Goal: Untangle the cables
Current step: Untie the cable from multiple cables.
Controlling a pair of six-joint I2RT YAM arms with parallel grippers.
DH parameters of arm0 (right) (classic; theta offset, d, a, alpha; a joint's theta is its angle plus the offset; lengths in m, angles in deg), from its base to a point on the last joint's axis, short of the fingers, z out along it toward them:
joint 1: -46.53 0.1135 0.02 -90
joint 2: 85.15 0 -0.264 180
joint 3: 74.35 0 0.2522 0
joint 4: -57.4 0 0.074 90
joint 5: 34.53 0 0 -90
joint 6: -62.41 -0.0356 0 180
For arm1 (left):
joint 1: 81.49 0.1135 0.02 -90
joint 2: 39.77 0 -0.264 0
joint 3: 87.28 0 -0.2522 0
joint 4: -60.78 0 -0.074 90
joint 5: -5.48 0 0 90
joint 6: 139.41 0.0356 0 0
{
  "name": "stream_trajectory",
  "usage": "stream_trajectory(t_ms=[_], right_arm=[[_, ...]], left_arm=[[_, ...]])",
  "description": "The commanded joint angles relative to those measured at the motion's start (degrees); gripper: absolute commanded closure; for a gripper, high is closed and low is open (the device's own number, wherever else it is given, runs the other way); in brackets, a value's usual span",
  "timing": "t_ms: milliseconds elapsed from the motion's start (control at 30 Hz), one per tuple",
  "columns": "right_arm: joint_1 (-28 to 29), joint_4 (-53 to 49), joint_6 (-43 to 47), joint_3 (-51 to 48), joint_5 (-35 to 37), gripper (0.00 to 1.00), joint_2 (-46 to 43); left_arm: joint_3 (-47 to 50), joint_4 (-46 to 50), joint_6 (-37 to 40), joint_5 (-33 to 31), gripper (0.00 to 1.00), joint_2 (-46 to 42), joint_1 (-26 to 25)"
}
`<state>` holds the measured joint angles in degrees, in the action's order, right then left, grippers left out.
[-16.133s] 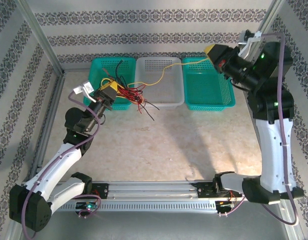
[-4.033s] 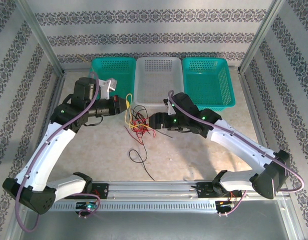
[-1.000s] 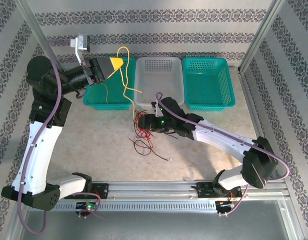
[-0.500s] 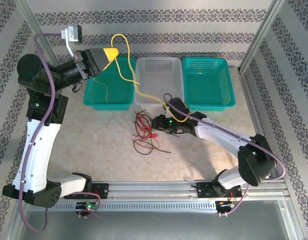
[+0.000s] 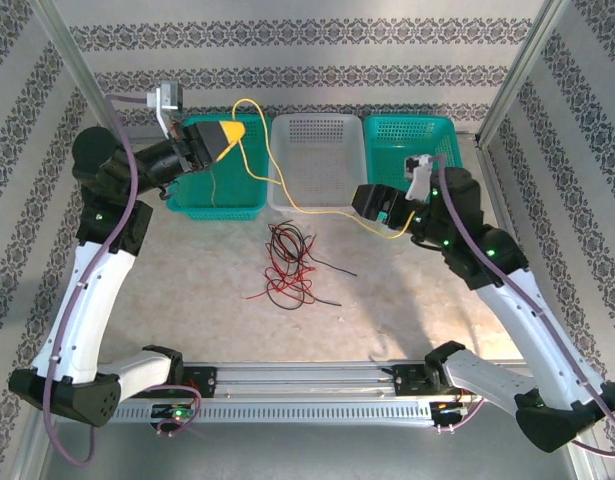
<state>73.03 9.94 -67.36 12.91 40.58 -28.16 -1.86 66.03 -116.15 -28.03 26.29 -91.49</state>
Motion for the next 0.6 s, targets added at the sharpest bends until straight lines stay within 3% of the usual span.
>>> stream_trajectory(t_ms=[0, 133, 233, 333, 433, 567], right_arm=[[0.31, -4.39, 3.25, 5.39, 2.63, 0.17, 0.67], [0.22, -5.59, 4.64, 10.73, 5.58, 0.15, 0.47], [1.14, -1.39, 4.37, 10.92, 0.35, 0.1, 1.09], [5.83, -1.8, 6.64, 14.17, -2.14, 0.12, 6.41], [11.18, -3.81, 10.59, 19.57, 1.02, 0.13, 11.74], [13.39, -1.61, 10.78, 23.41, -0.88, 0.16, 18.52]], left_arm=[[1.68, -5.7, -1.33, -0.68, 1.0, -0.46, 0.97], [2.66, -3.41, -0.08, -0.33, 1.0, -0.23, 1.1], [3.74, -4.26, -1.01, -0.33, 1.0, -0.34, 1.04], [4.35, -5.29, -2.21, -0.28, 1.0, -0.21, 1.07], [4.59, -5.85, -3.12, -0.12, 1.0, -0.22, 1.08], [5.34, -5.99, -4.22, 0.64, 1.0, -0.13, 1.08]])
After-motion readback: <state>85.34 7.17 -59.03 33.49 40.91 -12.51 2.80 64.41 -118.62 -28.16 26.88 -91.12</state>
